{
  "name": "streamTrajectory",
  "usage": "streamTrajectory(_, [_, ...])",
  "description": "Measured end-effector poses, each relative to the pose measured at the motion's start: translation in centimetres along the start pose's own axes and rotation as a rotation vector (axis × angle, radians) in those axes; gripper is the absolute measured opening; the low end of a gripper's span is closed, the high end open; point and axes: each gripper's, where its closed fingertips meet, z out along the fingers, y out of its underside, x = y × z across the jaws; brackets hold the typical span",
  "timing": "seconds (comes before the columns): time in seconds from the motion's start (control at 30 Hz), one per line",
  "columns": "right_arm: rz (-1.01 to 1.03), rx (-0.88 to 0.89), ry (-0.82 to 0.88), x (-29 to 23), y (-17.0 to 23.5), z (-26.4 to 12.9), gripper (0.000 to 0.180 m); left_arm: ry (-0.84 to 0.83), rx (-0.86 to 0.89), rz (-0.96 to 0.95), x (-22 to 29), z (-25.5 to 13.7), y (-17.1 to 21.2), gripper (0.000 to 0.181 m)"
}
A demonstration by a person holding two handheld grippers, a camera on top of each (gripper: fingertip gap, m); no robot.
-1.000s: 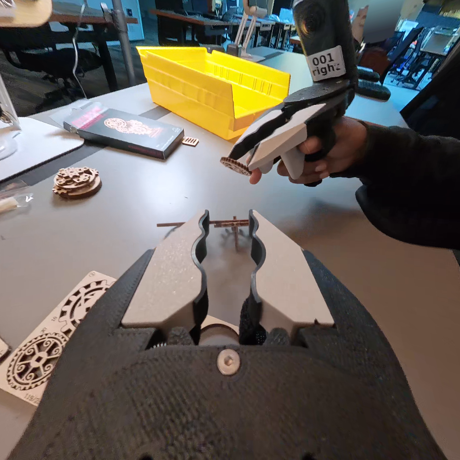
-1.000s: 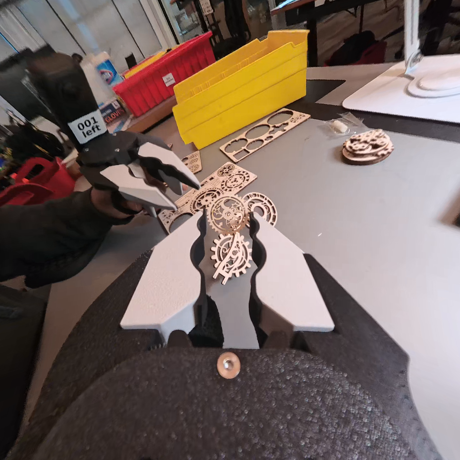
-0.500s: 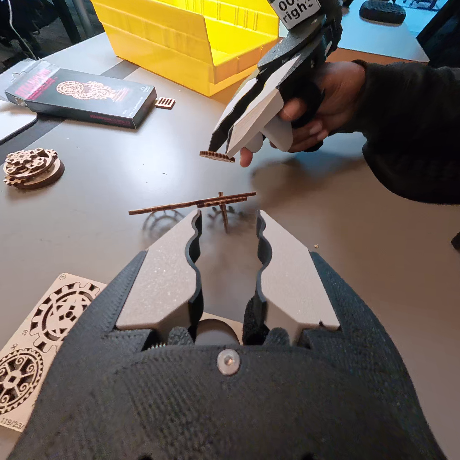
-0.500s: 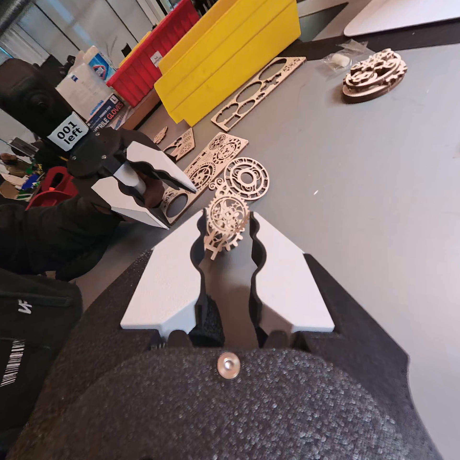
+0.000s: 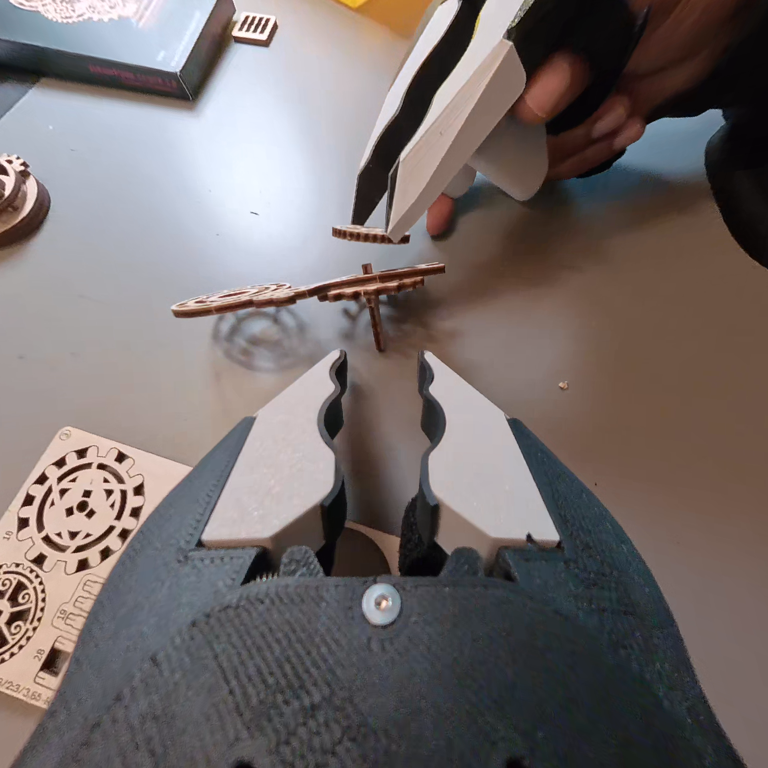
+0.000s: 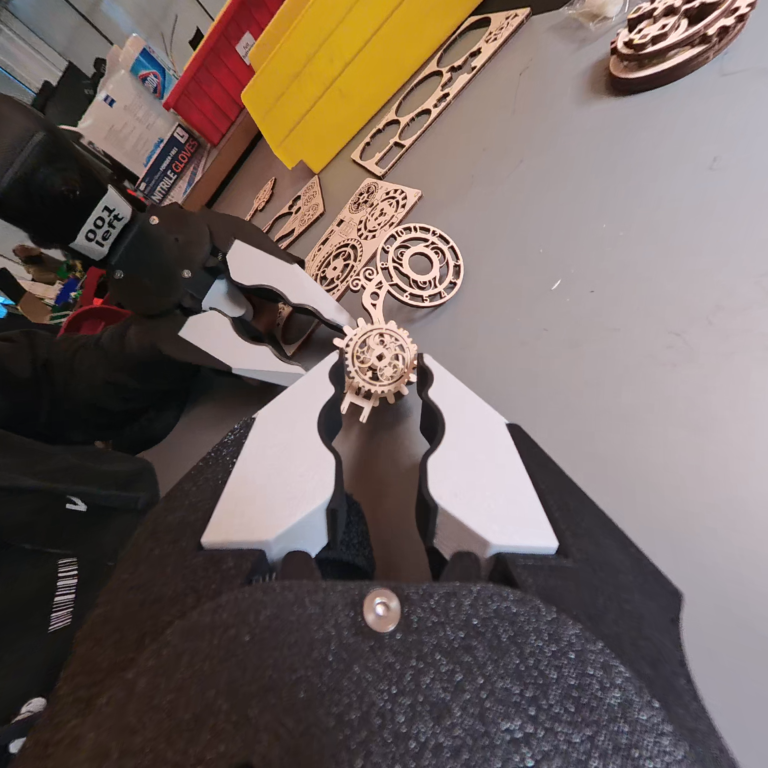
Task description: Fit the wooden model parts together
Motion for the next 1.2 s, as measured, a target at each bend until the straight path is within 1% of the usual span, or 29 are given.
streamTrajectory(0.03, [0.011,-0.001,-0.009,-0.1,0.0,0.1,0.032,0.001,-0.010,-0.007,0.0,0.2,0.0,0.032])
streamTrajectory(0.4, [0.084,-0.030,-0.032,0.1,-0.1,0.6,0.032,0.067,-0.041,-0.110,-0.1,2.0,-1.0,0.018])
streamTrajectory(0.47, [0.079,-0.036,-0.028,0.0,0.0,0.6,0.031,0.071,-0.039,-0.114,-0.1,2.2,-1.1,0.012])
streamTrajectory(0.53, [0.073,-0.049,-0.034,-0.2,0.2,0.7,0.031,0.068,-0.040,-0.110,-0.1,2.4,-1.1,0.002])
streamTrajectory(0.57, [0.070,-0.056,-0.040,-0.4,0.4,0.8,0.031,0.065,-0.038,-0.103,-0.1,2.5,-1.2,0.002])
streamTrajectory(0.87, [0.088,-0.033,-0.072,-0.7,0.3,0.6,0.031,0.018,0.019,-0.015,-0.2,2.0,-1.6,0.001])
streamTrajectory(1.07, [0.089,-0.011,-0.080,-0.7,0.0,0.2,0.032,0.027,0.077,-0.029,-0.3,1.4,-2.3,0.000])
streamTrajectory(1.2, [0.124,0.021,-0.140,-1.2,-0.5,0.0,0.031,0.037,0.122,-0.023,-0.2,1.0,-2.9,0.001])
